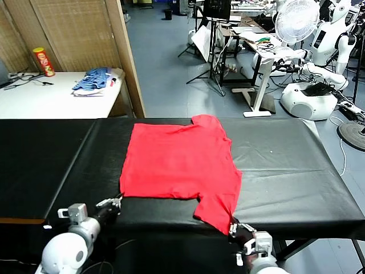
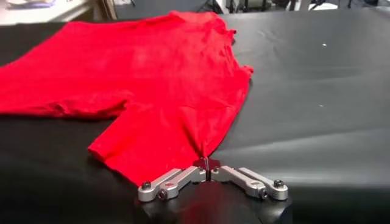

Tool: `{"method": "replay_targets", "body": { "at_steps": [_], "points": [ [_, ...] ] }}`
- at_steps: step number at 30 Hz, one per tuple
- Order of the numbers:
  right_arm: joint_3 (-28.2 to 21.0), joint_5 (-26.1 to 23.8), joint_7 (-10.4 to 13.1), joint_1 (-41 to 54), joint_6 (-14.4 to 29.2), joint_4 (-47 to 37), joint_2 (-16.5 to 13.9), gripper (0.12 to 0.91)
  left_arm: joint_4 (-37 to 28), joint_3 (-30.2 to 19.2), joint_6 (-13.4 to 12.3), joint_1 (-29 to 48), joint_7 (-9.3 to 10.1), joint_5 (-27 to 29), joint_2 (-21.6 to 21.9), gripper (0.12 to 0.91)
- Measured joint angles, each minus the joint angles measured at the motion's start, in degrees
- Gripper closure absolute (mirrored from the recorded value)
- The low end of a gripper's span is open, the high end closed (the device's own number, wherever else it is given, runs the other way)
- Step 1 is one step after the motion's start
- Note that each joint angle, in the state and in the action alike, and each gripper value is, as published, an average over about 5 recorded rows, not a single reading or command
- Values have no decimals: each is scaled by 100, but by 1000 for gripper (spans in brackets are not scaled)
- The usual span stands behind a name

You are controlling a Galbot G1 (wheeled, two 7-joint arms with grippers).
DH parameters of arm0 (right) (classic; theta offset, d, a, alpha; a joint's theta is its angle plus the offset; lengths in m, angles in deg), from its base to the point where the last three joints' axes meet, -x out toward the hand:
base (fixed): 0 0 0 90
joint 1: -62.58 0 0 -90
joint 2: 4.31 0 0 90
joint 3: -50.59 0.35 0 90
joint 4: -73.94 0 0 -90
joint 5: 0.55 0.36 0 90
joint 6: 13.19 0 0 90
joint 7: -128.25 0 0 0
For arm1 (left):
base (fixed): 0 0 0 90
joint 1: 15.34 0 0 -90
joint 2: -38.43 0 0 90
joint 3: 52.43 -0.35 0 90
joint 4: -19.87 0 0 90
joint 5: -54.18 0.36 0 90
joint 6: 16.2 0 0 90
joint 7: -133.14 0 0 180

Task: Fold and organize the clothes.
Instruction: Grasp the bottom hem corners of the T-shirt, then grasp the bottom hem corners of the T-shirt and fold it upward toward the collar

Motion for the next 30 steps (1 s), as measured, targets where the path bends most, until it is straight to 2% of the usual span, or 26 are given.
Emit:
{"method": "replay_targets", "body": {
  "at_steps": [5, 11, 18, 30],
  "points": [
    [250, 383, -256, 420, 522, -353, -207, 904, 490, -10, -29, -261, 16, -53, -118, 903],
    [222, 548, -505, 1383, 1082, -1320, -444, 904, 555, -14, -356, -73, -4, -50, -294, 903],
    [-22, 554, -658, 2488, 1438, -2480, -469, 904, 147, -104, -700, 538, 41, 67, -461, 903],
    [-571, 445, -918, 3870, 1625, -3938, -420, 904, -909, -416, -835, 1516, 34, 550, -526, 903]
  ]
}}
